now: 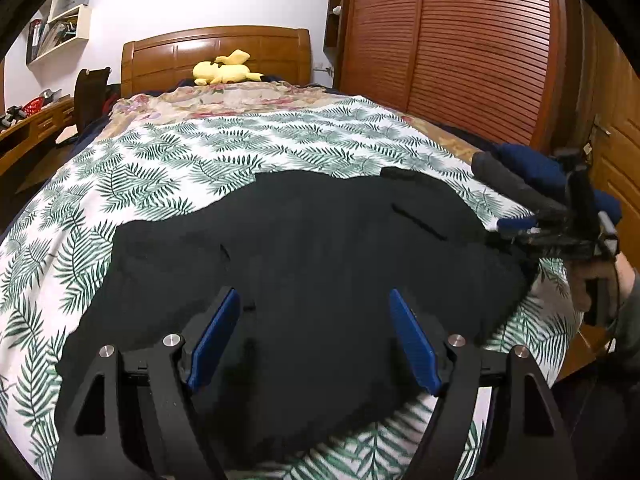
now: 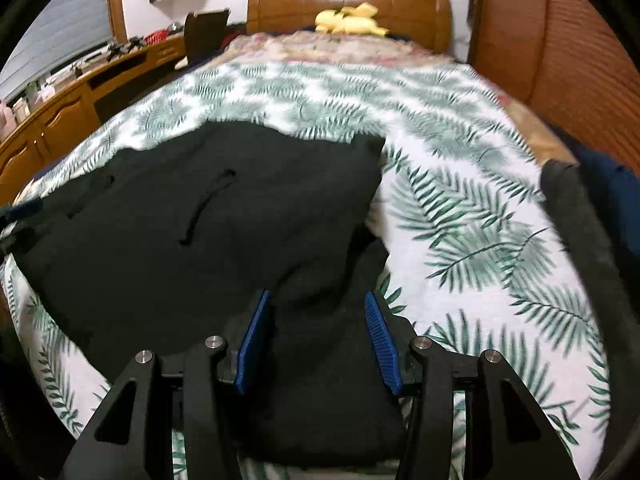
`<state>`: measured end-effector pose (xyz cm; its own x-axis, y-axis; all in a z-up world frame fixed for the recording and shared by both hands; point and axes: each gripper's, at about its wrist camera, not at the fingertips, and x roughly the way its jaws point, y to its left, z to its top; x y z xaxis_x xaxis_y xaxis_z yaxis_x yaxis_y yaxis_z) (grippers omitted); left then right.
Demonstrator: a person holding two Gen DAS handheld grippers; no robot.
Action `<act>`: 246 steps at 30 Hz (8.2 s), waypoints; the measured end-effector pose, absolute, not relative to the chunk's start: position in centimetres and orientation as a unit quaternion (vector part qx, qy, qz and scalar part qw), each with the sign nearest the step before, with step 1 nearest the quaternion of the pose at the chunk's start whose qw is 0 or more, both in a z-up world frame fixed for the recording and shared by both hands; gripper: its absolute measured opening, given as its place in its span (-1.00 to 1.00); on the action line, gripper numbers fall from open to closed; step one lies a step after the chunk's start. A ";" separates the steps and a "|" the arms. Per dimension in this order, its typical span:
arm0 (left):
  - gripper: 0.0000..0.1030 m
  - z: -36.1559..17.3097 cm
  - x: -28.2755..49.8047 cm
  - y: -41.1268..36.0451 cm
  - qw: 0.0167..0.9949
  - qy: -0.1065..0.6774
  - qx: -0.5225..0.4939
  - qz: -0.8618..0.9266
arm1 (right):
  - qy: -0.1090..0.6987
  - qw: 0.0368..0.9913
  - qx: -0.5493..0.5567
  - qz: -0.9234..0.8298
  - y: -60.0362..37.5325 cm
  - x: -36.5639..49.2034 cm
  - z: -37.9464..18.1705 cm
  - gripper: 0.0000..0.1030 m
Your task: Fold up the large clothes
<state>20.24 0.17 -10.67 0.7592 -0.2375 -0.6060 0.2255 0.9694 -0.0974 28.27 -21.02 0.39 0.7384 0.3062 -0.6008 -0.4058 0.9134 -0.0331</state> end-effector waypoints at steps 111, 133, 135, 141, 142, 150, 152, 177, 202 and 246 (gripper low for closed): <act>-0.95 -3.8 23.4 -18.8 0.921 0.315 0.081 -0.216 | 0.281 0.919 -0.070 0.266 -29.0 19.0 -2.9 -0.02; 0.15 -1.0 17.3 -5.6 0.960 0.257 0.036 -0.104 | 0.242 0.919 -0.069 0.303 -23.4 20.1 0.8 -0.02; 0.39 -1.5 16.8 -3.9 0.963 0.254 0.029 -0.091 | 0.234 0.919 -0.065 0.311 -22.5 20.4 1.6 -0.02; 0.40 -3.8 16.1 0.4 0.959 0.276 0.011 -0.059 | 0.205 0.917 -0.063 0.337 -19.3 21.1 3.5 0.00; 0.40 -4.3 16.0 1.1 0.958 0.280 0.008 -0.054 | 0.200 0.916 -0.066 0.341 -18.7 21.2 3.6 0.04; 0.40 -6.4 15.1 4.3 0.953 0.302 -0.001 -0.034 | 0.183 0.903 -0.094 0.377 -13.5 23.8 4.1 0.17; 0.40 -6.7 14.9 4.7 0.952 0.306 -0.001 -0.032 | 0.191 0.899 -0.083 0.384 -13.0 25.0 3.8 0.18; 0.40 -8.0 15.1 1.8 0.945 0.321 0.007 -0.058 | 0.164 0.924 -0.086 0.334 -21.4 21.4 5.5 -0.91; 0.40 -8.5 16.7 -5.1 0.939 0.325 0.032 -0.109 | 0.219 0.946 -0.095 0.220 -31.0 19.4 0.7 -0.05; 0.40 -12.4 38.5 -5.7 0.926 0.358 0.035 -0.117 | 0.333 0.921 0.025 0.200 -31.5 22.0 -5.1 0.40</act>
